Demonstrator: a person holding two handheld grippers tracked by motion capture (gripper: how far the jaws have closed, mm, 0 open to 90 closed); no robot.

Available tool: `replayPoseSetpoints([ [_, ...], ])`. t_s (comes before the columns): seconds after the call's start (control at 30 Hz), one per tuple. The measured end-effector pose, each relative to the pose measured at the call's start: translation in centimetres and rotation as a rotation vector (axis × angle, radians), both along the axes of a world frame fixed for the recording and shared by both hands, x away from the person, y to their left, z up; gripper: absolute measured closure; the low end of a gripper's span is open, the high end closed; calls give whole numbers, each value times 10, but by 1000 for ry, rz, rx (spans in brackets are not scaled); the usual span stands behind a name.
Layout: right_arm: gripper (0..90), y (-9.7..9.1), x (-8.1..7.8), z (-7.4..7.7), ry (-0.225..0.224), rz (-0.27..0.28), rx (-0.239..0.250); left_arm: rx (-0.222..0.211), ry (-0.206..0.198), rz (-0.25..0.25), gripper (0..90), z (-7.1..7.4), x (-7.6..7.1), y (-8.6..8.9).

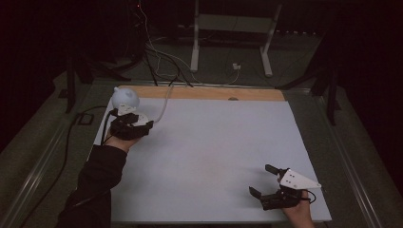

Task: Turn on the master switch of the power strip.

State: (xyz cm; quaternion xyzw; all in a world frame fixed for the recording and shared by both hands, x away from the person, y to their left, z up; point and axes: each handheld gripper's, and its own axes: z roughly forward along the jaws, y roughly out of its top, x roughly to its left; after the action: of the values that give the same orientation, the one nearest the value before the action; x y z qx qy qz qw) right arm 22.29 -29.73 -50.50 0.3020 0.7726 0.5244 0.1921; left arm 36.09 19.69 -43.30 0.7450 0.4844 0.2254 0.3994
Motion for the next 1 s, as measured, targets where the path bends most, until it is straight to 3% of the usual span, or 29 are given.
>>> replayPoseSetpoints([
  [0.23,0,0,0,0,0,-1,-2,-47,20,-90,36,2,-10,1],
  [0.3,0,0,0,0,0,-2,-2,-55,18,-116,8,2,-14,0],
  [0.53,0,0,0,0,-1,-2,-3,-77,2,-183,3,-1,-29,0],
  [1.0,0,1,-1,0,2,0,-5,-60,-2,-232,3,-21,-56,-2],
])
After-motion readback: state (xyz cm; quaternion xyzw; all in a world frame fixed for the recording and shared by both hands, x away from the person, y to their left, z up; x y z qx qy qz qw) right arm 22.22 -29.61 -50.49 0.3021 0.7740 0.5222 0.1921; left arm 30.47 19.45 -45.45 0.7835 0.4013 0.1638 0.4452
